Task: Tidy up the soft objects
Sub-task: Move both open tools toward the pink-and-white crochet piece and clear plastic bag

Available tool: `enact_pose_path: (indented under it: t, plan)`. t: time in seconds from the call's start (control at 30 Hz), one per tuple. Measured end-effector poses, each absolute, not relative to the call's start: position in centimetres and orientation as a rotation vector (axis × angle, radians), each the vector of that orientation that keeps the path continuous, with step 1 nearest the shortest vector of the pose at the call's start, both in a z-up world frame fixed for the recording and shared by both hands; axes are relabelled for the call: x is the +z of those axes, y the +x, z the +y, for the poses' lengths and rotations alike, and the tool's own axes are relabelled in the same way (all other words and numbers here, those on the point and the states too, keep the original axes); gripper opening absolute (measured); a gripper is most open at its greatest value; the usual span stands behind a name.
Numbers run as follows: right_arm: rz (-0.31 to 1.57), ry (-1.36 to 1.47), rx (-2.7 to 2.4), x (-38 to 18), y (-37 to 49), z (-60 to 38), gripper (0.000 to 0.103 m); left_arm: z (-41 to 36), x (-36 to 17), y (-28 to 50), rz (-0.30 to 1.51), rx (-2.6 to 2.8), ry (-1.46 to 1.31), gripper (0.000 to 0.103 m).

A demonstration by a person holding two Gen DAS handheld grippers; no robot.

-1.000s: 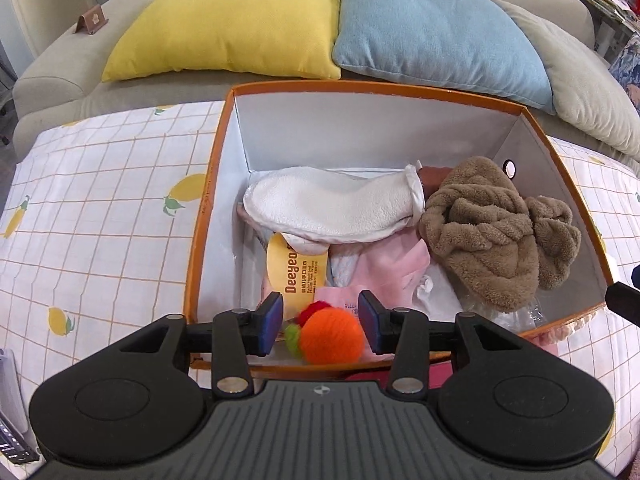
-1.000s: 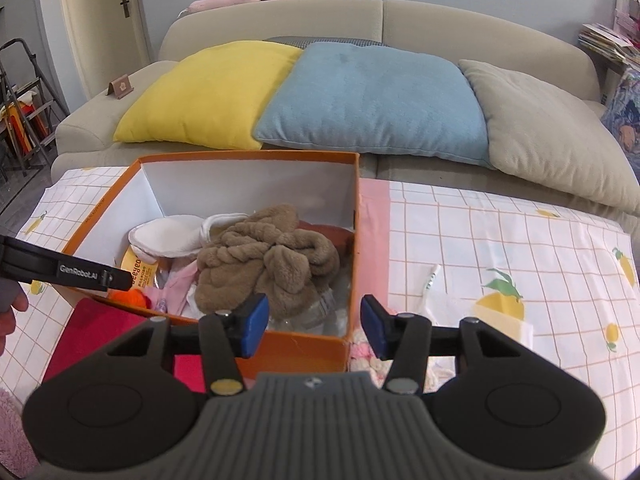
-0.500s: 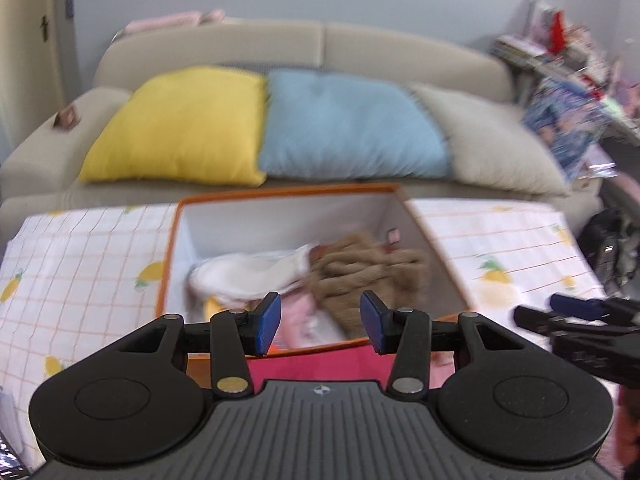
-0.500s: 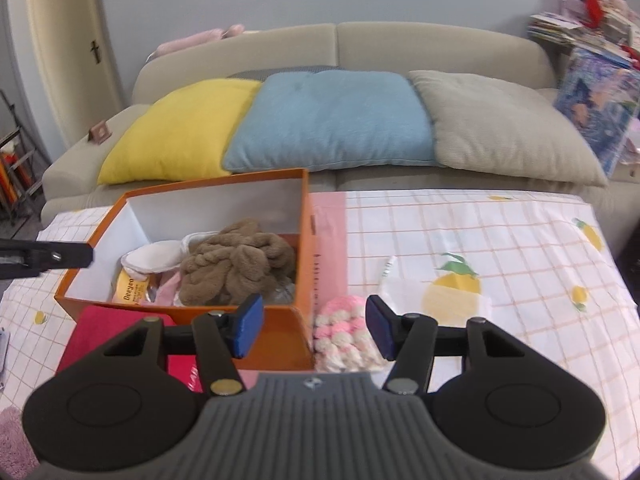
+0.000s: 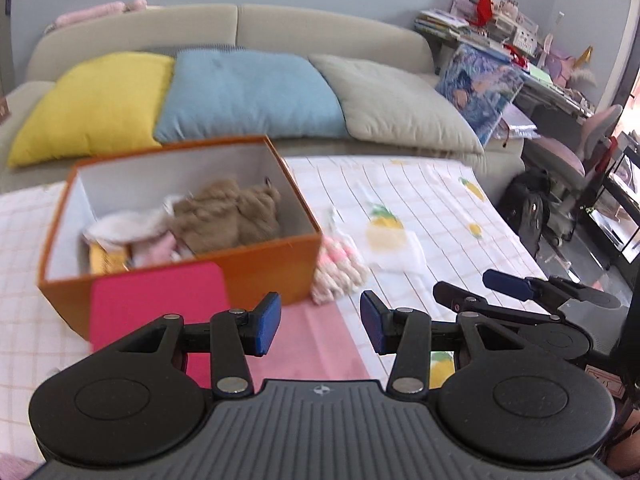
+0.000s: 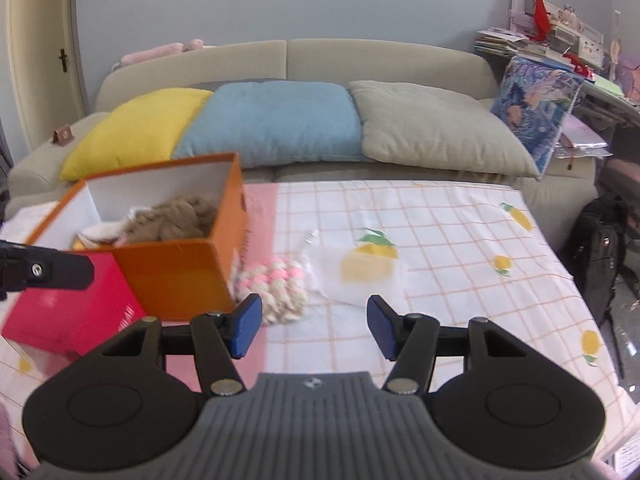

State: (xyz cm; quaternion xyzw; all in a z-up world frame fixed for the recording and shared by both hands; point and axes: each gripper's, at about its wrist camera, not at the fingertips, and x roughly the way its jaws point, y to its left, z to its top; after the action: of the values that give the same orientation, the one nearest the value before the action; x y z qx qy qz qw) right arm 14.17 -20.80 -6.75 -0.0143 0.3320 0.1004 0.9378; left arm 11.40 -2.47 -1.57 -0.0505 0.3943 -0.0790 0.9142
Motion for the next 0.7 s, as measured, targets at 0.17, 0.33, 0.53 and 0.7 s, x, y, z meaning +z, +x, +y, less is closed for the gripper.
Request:
enact_pose_path:
  t: [0.17,0.33,0.53,0.7]
  plan:
    - [0.651,-0.081,0.176,-8.2,13.8,-21.6,0.058,-4.0,-3.6,11.8,0.843,-0.158,-0.099,0.053]
    - [0.625,-0.112,0.165,-9.5,13.8,-21.7,0.059,-5.5,-5.8,12.1,0.864,-0.137,-0.023,0.054]
    - [0.605,-0.103,0.178,-10.5,14.2,-21.8,0.059,-6.2,-8.1,13.0,0.875,-0.111,0.026,0.058]
    - [0.63,-0.059,0.148,-11.8,15.5,-22.5,0.059,-7.3,-9.2,13.4,0.855,-0.08,0.118,0.06]
